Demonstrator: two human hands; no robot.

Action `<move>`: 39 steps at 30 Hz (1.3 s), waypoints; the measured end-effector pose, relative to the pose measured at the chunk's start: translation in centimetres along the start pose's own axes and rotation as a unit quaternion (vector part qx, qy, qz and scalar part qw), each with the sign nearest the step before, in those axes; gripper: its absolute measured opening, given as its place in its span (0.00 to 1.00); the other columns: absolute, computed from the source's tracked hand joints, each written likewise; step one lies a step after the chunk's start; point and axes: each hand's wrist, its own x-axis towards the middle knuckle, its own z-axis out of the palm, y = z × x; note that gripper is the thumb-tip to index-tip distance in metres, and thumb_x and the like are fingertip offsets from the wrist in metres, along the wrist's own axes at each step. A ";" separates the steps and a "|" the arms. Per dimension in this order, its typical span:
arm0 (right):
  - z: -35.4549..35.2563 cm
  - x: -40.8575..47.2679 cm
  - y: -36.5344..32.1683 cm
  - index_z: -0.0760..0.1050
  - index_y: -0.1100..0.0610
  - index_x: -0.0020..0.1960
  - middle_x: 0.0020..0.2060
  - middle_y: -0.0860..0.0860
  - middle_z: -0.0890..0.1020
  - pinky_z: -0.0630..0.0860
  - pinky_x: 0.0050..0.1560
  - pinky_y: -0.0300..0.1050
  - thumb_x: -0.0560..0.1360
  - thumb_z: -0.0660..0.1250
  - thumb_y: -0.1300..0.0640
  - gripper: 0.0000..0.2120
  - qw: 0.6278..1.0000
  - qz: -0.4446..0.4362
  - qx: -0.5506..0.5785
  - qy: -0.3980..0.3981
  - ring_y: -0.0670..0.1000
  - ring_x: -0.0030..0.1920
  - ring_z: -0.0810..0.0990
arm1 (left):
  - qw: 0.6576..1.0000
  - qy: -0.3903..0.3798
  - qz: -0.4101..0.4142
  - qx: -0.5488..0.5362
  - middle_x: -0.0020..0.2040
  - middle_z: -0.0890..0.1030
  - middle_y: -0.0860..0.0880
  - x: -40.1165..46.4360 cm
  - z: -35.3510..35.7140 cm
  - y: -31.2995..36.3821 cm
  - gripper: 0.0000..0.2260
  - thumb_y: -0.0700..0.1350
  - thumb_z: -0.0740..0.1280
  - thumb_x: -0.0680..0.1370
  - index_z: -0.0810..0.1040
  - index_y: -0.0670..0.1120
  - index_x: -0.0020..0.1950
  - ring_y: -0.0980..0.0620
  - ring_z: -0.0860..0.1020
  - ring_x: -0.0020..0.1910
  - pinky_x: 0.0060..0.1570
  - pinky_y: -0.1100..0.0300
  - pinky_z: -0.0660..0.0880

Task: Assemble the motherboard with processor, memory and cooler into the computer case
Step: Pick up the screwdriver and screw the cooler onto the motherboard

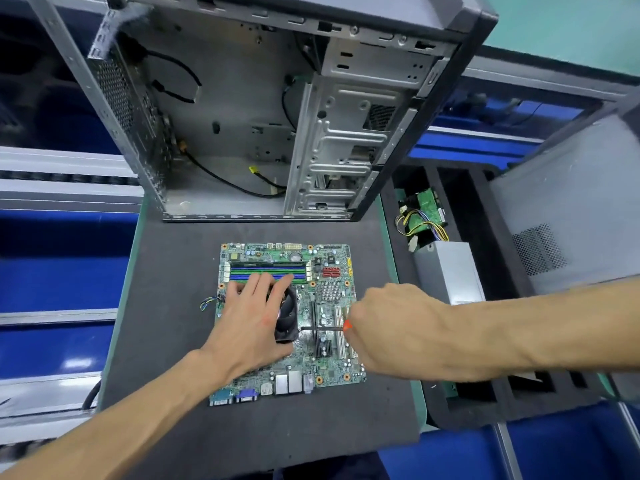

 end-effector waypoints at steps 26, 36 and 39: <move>10.0 -2.8 1.1 0.81 0.62 0.58 0.29 0.50 0.73 0.61 0.19 0.36 0.82 0.63 0.47 0.19 0.570 0.178 0.802 -0.030 0.47 0.24 0.67 | 0.987 0.049 -0.056 -0.142 0.67 0.70 0.53 -2.0 -2.2 -2.7 0.45 0.76 0.62 0.66 0.60 0.55 0.77 0.52 0.67 0.66 0.66 0.53 0.59; 9.6 4.8 -3.7 0.77 0.59 0.52 0.39 0.52 0.81 0.68 0.22 0.40 0.81 0.66 0.54 0.07 0.643 0.149 0.731 0.171 0.46 0.30 0.77 | 0.991 -0.001 -0.072 -0.112 0.67 0.71 0.57 -2.9 -2.3 -3.2 0.43 0.70 0.72 0.64 0.64 0.56 0.74 0.55 0.72 0.65 0.59 0.55 0.65; 9.8 5.5 -3.9 0.78 0.60 0.56 0.41 0.52 0.81 0.68 0.21 0.41 0.81 0.67 0.55 0.09 0.640 0.130 0.740 0.162 0.49 0.33 0.78 | 0.990 -0.003 -0.078 -0.116 0.67 0.72 0.58 -3.0 -2.3 -3.4 0.43 0.71 0.72 0.64 0.64 0.56 0.73 0.56 0.72 0.65 0.60 0.55 0.66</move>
